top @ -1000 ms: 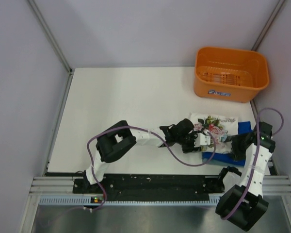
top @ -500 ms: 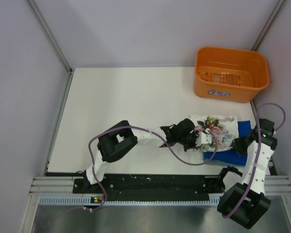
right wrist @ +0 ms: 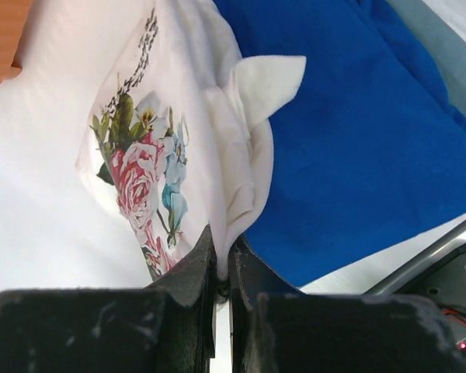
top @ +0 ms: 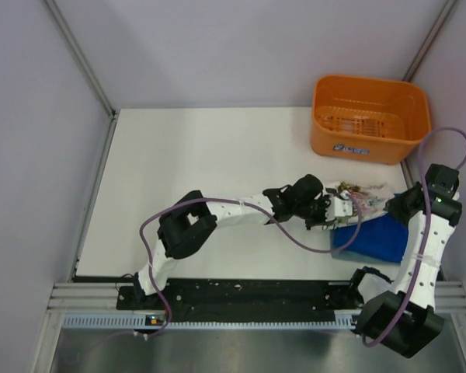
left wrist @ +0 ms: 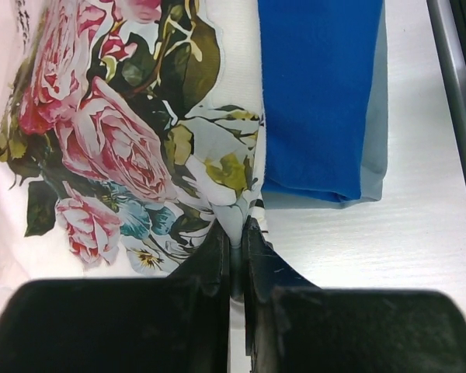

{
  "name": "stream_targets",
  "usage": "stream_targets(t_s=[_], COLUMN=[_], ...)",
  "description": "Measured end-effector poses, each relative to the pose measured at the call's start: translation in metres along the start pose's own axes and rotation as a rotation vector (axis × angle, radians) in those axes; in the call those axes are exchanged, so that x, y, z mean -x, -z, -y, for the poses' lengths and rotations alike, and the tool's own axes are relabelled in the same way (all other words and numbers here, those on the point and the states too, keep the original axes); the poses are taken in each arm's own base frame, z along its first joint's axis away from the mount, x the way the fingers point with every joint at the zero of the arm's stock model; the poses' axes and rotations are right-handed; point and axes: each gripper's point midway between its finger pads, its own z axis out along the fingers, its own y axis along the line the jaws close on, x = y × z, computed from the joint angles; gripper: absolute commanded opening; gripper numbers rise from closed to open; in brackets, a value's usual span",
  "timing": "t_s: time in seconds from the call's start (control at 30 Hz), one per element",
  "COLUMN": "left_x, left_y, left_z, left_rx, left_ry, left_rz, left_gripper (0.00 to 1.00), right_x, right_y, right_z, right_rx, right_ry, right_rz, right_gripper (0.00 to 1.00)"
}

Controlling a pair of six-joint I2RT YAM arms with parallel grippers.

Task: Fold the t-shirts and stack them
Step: Put the neatly folded tshirt into the corner of the board with the right arm

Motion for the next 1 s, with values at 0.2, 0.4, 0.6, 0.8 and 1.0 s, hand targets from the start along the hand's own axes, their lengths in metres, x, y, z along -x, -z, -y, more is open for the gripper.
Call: stream_targets(t_s=[0.2, 0.4, 0.6, 0.8, 1.0], left_x=[0.015, 0.046, 0.046, 0.065, 0.098], left_y=[0.004, 0.014, 0.016, 0.01, 0.017], left_z=[-0.009, -0.035, -0.061, -0.082, -0.103], left_rx=[0.014, 0.084, 0.166, 0.226, 0.3], left_ry=[-0.022, -0.083, -0.119, -0.157, -0.198], left_rz=[0.004, 0.03, 0.013, 0.038, 0.093], left_gripper=[0.0, 0.0, 0.0, 0.0, 0.0], right_x=[0.013, 0.038, 0.042, 0.069, 0.093], right_y=[0.006, 0.012, -0.005, 0.003, 0.014], right_z=[-0.006, -0.019, -0.019, -0.035, -0.044], right_rx=[0.002, 0.017, -0.007, 0.006, 0.009], right_ry=[0.067, 0.128, 0.165, 0.201, 0.219], right_rz=[0.018, 0.067, 0.024, 0.075, 0.152], right_gripper=[0.0, 0.0, 0.0, 0.0, 0.0])
